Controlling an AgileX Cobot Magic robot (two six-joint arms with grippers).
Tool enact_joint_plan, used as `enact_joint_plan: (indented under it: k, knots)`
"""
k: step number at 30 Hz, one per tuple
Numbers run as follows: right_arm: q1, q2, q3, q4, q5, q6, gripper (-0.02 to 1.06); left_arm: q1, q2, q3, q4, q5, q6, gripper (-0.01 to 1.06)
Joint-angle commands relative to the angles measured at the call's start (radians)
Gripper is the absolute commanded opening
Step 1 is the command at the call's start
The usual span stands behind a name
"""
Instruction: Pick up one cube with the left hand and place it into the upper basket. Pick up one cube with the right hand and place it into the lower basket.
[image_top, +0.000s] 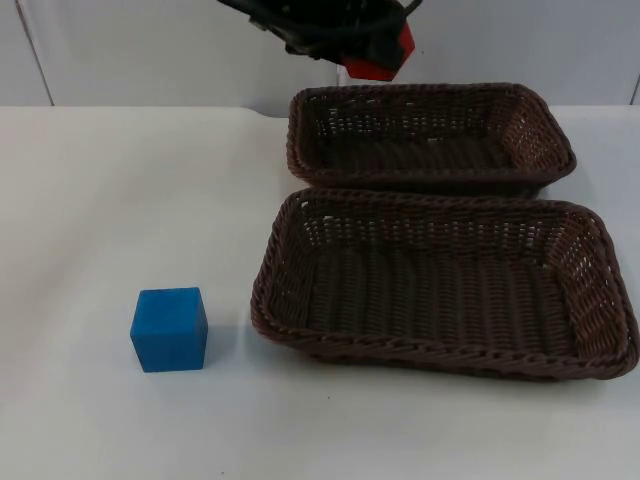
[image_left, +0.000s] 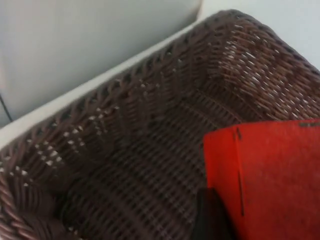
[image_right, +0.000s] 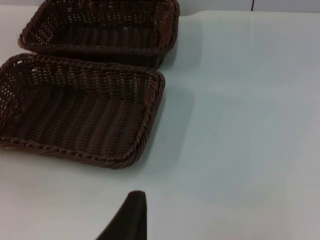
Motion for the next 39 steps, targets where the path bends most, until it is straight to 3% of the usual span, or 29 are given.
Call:
enact_joint_plan:
  k: [1, 11, 24, 39]
  knots:
    - [-0.007, -0.003, 0.003, -0.002, -0.007, 0.000, 1.05, -0.007, 0.011, -0.020, -0.019, -0.027, -0.011, 0.00]
    - [-0.007, -0.003, 0.003, -0.002, -0.007, 0.000, 1.05, -0.023, 0.077, -0.050, -0.027, -0.084, -0.011, 0.00]
    - [-0.007, -0.003, 0.003, -0.004, -0.007, 0.000, 1.05, -0.033, 0.170, -0.051, -0.011, -0.245, 0.000, 0.00]
    - [-0.007, -0.003, 0.003, -0.004, -0.007, 0.000, 1.05, -0.041, 0.221, -0.051, -0.001, -0.224, 0.000, 0.00]
